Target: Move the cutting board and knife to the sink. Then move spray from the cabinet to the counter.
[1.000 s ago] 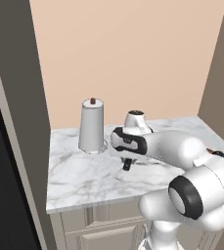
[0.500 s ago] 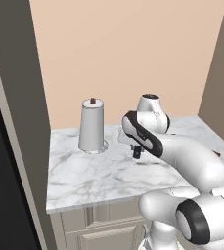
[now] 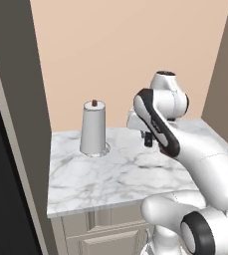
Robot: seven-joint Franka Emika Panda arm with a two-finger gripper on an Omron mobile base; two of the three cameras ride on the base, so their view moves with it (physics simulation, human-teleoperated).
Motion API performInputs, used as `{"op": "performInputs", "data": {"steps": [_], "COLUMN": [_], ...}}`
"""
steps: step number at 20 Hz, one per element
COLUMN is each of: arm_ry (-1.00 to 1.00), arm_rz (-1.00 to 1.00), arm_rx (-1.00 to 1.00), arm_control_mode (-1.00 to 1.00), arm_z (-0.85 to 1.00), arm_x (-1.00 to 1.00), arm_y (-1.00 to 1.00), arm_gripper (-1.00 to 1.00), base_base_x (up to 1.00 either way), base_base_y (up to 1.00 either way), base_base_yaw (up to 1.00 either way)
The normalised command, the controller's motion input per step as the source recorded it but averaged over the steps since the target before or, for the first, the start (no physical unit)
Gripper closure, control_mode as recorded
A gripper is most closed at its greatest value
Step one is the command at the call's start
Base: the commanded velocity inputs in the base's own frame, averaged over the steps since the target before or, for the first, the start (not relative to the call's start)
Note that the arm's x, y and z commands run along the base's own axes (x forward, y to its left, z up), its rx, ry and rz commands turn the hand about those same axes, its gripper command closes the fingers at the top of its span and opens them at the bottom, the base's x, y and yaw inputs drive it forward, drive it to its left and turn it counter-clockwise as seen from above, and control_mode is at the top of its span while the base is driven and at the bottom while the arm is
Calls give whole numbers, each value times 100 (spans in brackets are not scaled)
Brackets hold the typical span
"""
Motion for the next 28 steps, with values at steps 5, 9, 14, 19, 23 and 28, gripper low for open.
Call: {"op": "performInputs", "data": {"steps": [5,9,14,19,23,28], "arm_ry": [-1,-16,-25,-20,-15,-14], "arm_rz": [0,0,0,0,0,0], "arm_rx": [0,0,0,0,0,0], "arm_control_mode": [-100,-100,-100,-100,-100,-100], "arm_z": [20,22,47,37,51,55], "arm_x": [-69,-58,-34,-19,-42,-54], "arm_y": [-8,0,0,0,0,0], "arm_gripper": [100,100,100,100,100,100], "base_base_x": [0,0,0,0,0,0], "base_base_y": [0,0,0,0,0,0], "base_base_yaw": [0,0,0,0,0,0]}}
